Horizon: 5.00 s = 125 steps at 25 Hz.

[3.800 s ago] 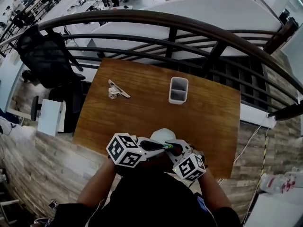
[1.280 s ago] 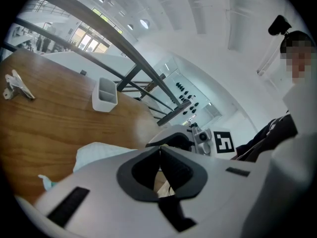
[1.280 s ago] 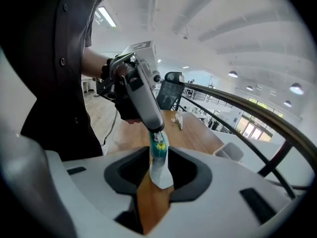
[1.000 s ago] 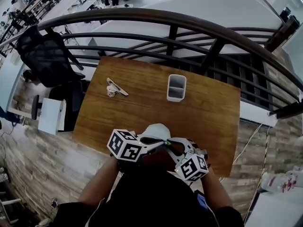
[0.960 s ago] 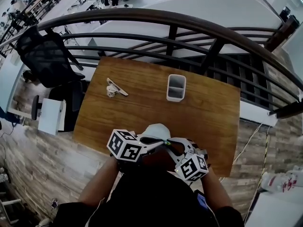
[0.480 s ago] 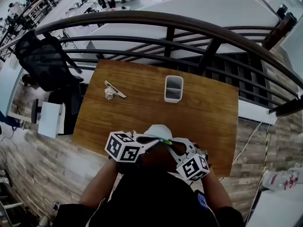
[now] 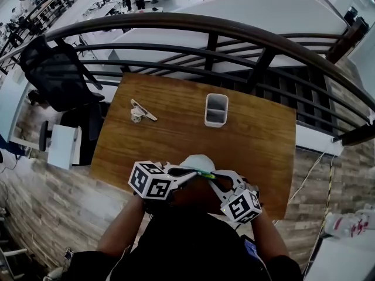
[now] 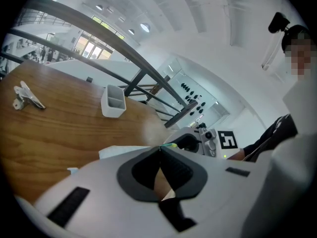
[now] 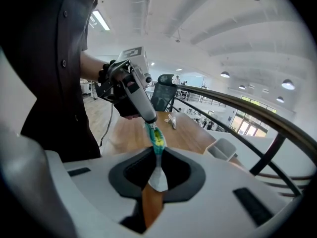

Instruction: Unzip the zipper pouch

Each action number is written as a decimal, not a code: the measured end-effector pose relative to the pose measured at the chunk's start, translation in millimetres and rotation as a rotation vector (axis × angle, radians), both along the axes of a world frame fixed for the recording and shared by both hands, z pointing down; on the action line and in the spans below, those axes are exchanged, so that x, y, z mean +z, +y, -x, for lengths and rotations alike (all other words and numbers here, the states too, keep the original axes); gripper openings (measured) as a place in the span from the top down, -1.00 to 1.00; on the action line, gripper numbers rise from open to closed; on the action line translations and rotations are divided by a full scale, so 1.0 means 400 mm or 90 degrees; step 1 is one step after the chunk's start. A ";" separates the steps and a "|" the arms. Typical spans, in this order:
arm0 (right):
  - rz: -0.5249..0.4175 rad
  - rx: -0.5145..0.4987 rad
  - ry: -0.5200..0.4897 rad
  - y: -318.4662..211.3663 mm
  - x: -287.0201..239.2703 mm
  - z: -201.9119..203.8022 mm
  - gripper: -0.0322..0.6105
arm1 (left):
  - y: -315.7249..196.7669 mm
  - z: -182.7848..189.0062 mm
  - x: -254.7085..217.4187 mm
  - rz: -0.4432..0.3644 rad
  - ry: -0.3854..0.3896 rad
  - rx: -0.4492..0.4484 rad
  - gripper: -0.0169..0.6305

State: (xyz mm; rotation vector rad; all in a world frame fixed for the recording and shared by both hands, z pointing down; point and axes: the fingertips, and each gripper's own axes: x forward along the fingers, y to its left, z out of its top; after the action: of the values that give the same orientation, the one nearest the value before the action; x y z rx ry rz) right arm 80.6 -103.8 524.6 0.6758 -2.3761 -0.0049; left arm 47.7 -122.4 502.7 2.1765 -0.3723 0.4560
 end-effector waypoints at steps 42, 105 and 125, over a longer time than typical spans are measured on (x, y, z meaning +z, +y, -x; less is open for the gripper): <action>0.039 0.089 -0.032 -0.035 0.012 -0.089 0.80 | -0.087 0.098 0.022 -0.009 -0.040 -0.076 0.91; 0.069 0.305 -0.118 -0.053 0.005 -0.268 0.49 | -0.074 0.156 -0.014 -0.073 0.028 -0.252 0.71; 0.016 0.238 -0.183 0.090 -0.055 -0.269 0.67 | 0.096 0.231 -0.124 -0.270 0.038 -0.399 0.81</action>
State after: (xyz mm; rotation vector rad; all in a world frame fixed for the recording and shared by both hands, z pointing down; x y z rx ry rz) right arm 188.1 -68.0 502.7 1.1653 -2.4724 0.3000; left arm -44.7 -84.1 453.1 2.3035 -1.1555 -0.0472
